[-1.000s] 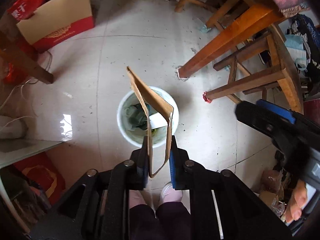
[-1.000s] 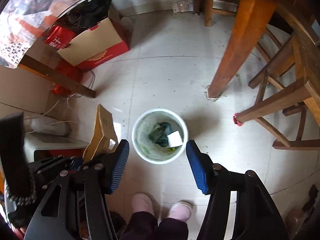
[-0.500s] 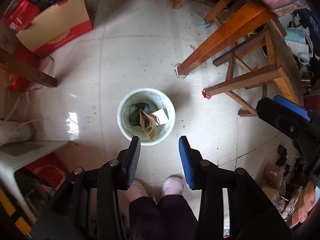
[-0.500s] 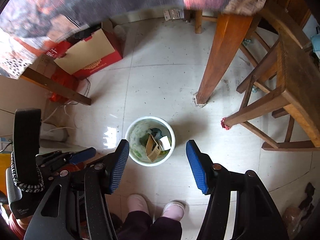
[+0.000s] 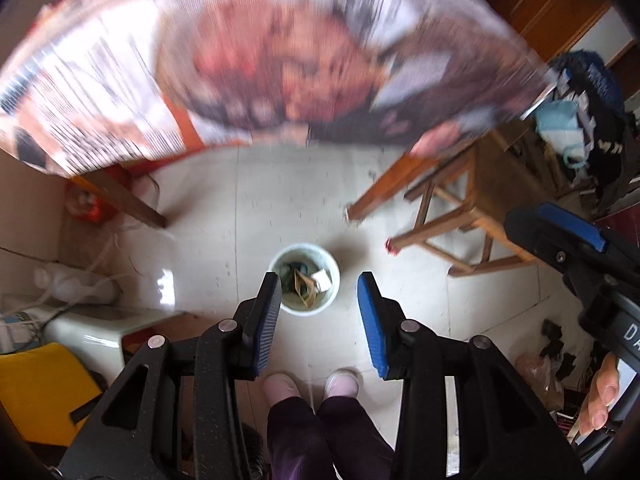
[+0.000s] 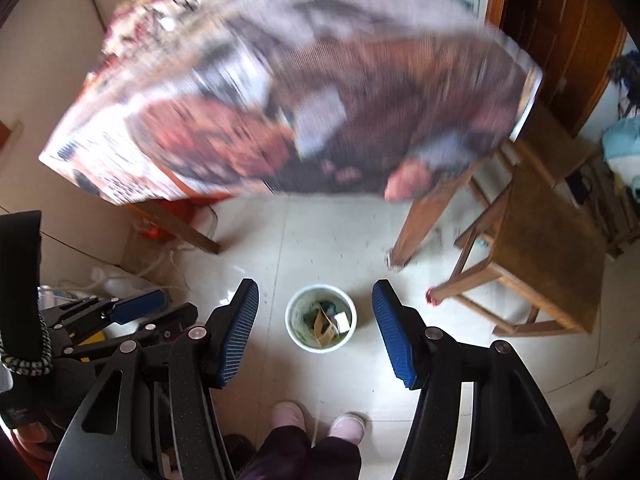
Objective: Collect trash
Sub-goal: 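Move both tools back to the table items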
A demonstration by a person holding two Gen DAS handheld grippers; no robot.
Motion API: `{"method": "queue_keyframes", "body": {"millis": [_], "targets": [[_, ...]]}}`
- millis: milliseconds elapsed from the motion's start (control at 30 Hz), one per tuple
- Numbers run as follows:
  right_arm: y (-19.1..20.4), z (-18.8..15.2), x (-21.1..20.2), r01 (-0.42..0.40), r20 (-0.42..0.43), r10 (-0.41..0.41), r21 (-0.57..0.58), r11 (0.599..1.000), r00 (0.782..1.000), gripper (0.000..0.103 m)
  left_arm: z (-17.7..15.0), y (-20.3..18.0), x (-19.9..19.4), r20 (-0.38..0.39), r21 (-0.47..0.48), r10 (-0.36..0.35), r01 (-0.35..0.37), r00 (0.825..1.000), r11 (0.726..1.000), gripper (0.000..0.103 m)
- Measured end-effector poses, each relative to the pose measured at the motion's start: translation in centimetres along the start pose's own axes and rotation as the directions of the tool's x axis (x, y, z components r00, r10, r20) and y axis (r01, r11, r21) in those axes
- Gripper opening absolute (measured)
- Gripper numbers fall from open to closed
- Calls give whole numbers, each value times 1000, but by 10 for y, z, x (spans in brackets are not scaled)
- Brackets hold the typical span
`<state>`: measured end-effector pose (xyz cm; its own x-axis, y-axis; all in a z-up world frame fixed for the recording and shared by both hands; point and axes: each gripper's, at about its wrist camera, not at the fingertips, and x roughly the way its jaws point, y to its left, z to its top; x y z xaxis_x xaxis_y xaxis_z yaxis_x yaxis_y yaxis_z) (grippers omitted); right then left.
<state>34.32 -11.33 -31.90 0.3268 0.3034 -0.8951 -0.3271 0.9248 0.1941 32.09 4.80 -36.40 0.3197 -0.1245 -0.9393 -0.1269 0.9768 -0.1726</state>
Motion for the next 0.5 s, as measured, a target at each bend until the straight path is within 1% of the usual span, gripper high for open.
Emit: {"method": "queue_keyframes", "body": {"millis": [100,233,267,333,400,500], "targets": [[16,10,-47,-6,60,6,-6,1000,998,55,6,-4,-52,70,11,-4,3,998,1000,38],[35,19,-103,-2,142,4,-16,1000,990,55,10,-6,-118,160,35,-16,10,987,999,38],[41,22,-121,-4,170,7,-19,1000,985,55,9,-8,-135,183,44,-16,8,983,999,38],[49,24,-143,-6,207,12,-25,1000,978,55,9,-10,-167,225,63,-14,0,974,998,38],[58,26,-168,3,252,7,-41,999,968,55,8,-11,-192,257,79,-17,-3,966,997,39],[74,27,-202,45,323,-26,-51,998,946,55,9,-12,-236,317,105,-35,2,948,994,40]]}}
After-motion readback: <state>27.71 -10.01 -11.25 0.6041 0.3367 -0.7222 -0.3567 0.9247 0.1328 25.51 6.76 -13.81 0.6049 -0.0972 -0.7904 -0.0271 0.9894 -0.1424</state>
